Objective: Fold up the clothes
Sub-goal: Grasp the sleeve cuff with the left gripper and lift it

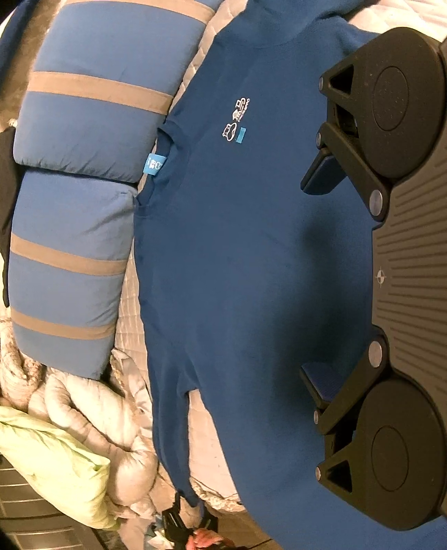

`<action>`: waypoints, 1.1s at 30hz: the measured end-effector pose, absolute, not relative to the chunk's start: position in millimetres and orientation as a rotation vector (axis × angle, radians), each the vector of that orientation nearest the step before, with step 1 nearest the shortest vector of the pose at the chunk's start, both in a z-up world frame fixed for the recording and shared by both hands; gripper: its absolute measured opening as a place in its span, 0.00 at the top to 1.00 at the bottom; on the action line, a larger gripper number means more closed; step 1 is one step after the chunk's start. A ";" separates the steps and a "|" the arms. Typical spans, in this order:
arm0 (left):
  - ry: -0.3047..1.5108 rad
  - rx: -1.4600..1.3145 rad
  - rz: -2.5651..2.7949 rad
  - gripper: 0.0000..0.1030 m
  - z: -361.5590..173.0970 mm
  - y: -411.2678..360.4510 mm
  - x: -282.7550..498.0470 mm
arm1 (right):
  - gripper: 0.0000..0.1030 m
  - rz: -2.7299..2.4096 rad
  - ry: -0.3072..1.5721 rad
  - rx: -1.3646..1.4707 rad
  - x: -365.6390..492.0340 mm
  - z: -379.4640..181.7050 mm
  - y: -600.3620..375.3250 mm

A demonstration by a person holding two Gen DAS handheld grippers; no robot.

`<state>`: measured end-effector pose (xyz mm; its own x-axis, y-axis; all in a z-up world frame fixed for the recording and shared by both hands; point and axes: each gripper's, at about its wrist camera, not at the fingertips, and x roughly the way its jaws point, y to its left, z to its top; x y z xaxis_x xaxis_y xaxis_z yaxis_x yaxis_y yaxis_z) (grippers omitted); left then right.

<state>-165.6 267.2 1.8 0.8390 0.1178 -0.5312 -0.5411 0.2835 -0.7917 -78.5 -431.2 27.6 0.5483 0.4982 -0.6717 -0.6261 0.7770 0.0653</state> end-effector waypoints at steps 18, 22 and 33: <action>0.491 -0.482 0.566 0.88 118.2 215.0 -125.3 | 0.00 0.663 0.702 -0.111 -78.3 30.2 -445.7; 0.479 -0.356 0.547 0.88 144.8 192.2 -111.3 | 0.00 0.664 0.705 -0.073 -75.5 31.3 -450.4; 0.482 -0.150 0.430 0.88 179.9 123.8 -61.1 | 0.00 0.639 0.696 -0.023 -73.8 30.4 -458.8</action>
